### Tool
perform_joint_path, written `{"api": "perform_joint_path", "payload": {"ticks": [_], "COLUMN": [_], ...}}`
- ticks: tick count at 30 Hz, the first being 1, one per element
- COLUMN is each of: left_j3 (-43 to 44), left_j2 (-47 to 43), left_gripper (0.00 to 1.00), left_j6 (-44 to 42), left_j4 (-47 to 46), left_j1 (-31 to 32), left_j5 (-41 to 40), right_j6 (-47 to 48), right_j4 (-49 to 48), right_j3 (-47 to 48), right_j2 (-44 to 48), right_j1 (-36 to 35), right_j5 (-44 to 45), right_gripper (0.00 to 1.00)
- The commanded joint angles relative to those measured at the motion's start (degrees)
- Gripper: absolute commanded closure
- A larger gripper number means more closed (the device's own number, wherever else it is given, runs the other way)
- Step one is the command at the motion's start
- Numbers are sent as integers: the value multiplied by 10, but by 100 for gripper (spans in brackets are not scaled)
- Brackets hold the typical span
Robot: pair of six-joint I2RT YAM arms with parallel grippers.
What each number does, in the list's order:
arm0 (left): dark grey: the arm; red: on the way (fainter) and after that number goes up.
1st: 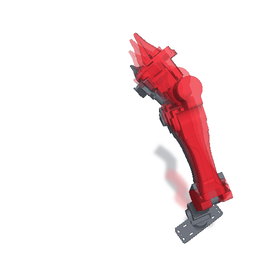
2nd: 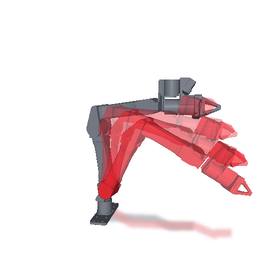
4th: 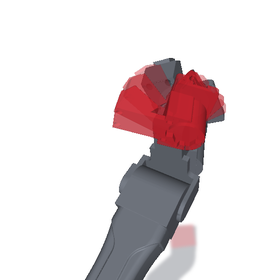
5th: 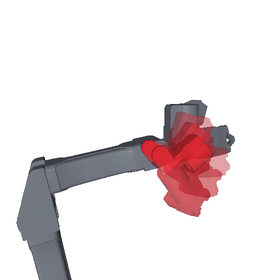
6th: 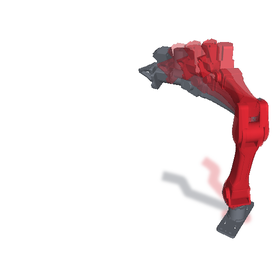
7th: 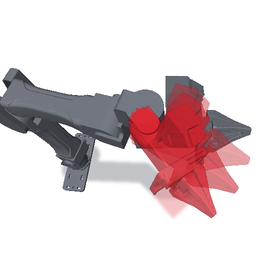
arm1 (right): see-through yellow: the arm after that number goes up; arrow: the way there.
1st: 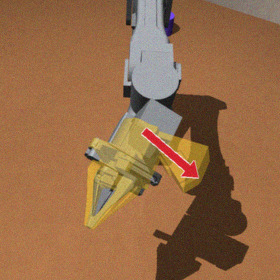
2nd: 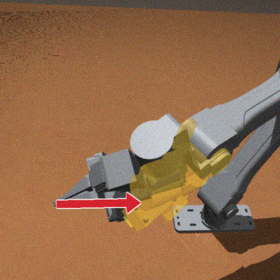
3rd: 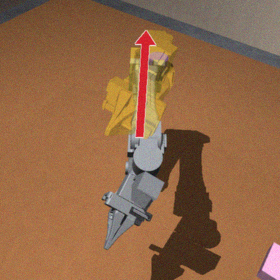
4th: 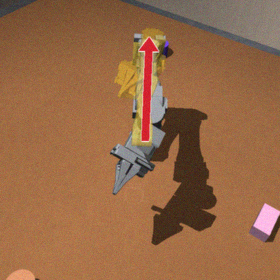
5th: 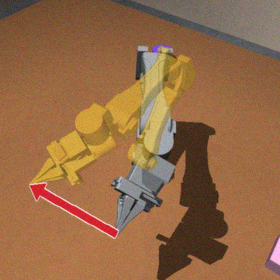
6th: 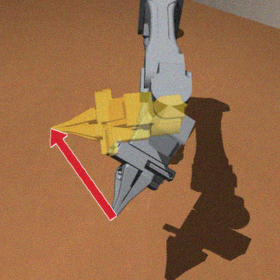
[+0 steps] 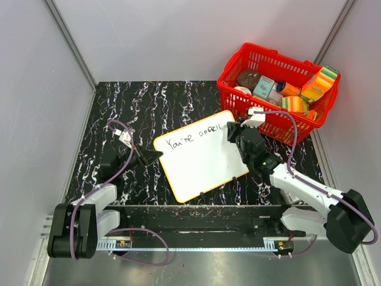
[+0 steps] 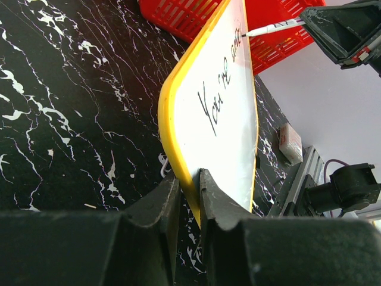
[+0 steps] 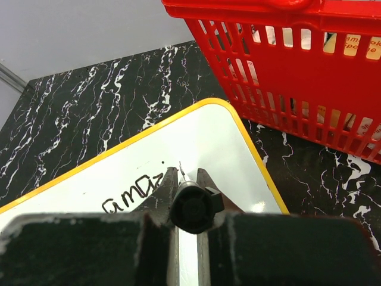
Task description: Write a sentence on the whiteboard
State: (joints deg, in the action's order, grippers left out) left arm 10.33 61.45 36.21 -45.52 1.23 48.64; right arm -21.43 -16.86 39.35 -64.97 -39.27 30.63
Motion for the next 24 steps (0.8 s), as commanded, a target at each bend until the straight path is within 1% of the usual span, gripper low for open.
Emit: {"api": "perform_joint_path", "payload": {"ticks": [1, 17, 24], "left_j3": [-5, -6, -6], "left_j2": [-8, -9, -9], "left_gripper": [100, 100, 100], "left_j6": [-40, -41, -41], "left_j4": [-16, -16, -16], "left_j1": [3, 3, 3], "left_j5": [2, 3, 1], "right_j6": [6, 13, 12], "right_j4": [-2, -7, -8], "right_j3": [30, 47, 40], "right_j2": [-13, -24, -24], "right_j1": [5, 7, 9], "right_j5": [12, 34, 36], "right_gripper": [100, 100, 100]}}
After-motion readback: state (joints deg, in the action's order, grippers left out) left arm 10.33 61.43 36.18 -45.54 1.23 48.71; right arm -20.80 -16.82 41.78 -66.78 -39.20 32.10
